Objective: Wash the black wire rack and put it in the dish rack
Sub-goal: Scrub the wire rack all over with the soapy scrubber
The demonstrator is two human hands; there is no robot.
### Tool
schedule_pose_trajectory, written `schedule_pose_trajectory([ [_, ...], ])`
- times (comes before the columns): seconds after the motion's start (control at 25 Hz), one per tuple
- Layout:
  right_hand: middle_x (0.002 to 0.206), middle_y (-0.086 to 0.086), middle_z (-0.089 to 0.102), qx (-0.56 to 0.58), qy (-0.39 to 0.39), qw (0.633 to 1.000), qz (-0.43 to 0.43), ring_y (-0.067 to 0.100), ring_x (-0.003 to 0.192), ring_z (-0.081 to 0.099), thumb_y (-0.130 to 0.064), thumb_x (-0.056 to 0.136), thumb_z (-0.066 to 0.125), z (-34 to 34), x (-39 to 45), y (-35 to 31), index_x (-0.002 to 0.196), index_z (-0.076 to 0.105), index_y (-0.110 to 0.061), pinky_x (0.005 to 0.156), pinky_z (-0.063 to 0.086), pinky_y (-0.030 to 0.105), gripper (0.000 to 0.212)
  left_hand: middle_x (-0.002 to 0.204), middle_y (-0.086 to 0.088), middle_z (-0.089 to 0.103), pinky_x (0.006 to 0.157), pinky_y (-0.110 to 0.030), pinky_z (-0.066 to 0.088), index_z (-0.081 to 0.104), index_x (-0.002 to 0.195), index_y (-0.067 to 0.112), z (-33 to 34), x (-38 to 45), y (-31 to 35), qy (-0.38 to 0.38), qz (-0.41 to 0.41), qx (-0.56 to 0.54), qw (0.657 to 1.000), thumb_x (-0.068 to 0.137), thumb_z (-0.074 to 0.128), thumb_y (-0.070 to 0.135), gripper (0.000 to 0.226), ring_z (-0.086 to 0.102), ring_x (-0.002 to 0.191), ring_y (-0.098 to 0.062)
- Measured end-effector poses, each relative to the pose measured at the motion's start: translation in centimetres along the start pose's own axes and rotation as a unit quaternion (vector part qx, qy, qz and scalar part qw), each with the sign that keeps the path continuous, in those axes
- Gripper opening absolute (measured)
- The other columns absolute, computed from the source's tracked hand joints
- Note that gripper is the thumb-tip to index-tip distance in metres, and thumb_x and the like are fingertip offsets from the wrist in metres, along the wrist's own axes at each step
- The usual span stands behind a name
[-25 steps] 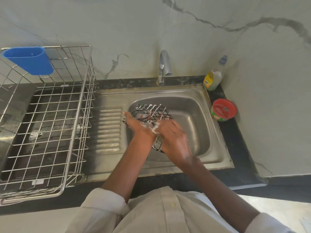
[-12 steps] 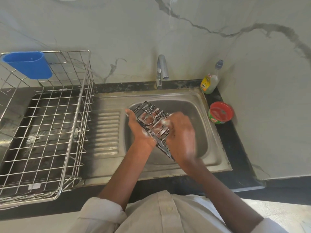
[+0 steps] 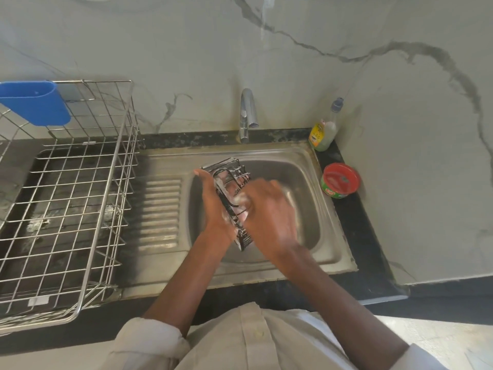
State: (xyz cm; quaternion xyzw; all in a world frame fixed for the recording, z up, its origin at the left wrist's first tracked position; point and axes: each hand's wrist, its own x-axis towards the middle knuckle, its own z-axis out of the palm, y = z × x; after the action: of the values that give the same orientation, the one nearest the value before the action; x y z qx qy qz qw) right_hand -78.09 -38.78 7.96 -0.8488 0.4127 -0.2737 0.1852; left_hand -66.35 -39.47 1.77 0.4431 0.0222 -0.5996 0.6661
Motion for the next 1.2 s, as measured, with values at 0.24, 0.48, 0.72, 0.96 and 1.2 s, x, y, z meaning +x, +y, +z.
schedule_pose_trajectory([
  [0.24,0.088,-0.003,0.067,0.024,0.019,0.998,0.057,0.020,0.091,0.055,0.009,0.082,0.062,0.6,5.2,0.5,0.089,0.066,-0.015,0.062,0.048,0.036,0.026,0.090,-0.009,0.080,0.069,-0.032,0.064,0.084,0.090,0.020,1.5,-1.6,-0.7,-0.031,-0.006,0.105,0.994,0.094,0.011,0.089,0.100,0.080,0.084,-0.022],
  [0.48,0.093,-0.012,0.066,-0.043,-0.107,0.987,-0.115,0.015,0.089,0.051,0.011,0.073,0.072,-0.3,-0.4,1.8,0.088,0.068,-0.022,0.064,0.036,0.022,0.037,0.084,-0.004,0.078,0.063,-0.031,0.062,0.070,0.106,0.022,-0.8,-0.5,0.4,0.028,-0.034,0.025,0.999,0.089,0.018,0.094,0.090,0.077,0.073,-0.022],
  [0.72,0.105,0.003,0.066,0.302,-0.027,0.871,0.386,0.029,0.109,0.065,-0.014,0.104,0.054,2.4,0.2,5.9,0.107,0.060,-0.020,0.091,0.057,0.046,0.009,0.126,-0.020,0.074,0.087,-0.060,0.061,0.068,0.136,0.013,-1.0,-0.4,1.6,0.076,0.013,-0.072,0.994,0.093,0.026,0.091,0.099,0.072,0.108,-0.041],
  [0.96,0.099,-0.003,0.065,0.319,-0.034,0.894,0.312,0.021,0.097,0.064,-0.018,0.108,0.047,3.0,1.7,4.8,0.110,0.054,-0.025,0.087,0.057,0.042,0.010,0.130,-0.028,0.067,0.111,-0.077,0.041,0.066,0.137,0.002,-2.1,0.1,0.7,0.069,0.011,-0.177,0.982,0.100,0.047,0.063,0.073,0.057,0.134,-0.056],
  [1.2,0.113,0.007,0.066,0.353,-0.052,0.887,0.294,0.014,0.101,0.059,-0.011,0.107,0.051,2.3,5.1,5.7,0.113,0.059,-0.010,0.080,0.045,0.023,0.010,0.119,-0.022,0.068,0.111,-0.065,0.048,0.059,0.131,0.005,-1.4,0.6,1.7,0.121,0.009,-0.034,0.992,0.105,0.059,0.052,0.054,0.069,0.118,-0.047],
])
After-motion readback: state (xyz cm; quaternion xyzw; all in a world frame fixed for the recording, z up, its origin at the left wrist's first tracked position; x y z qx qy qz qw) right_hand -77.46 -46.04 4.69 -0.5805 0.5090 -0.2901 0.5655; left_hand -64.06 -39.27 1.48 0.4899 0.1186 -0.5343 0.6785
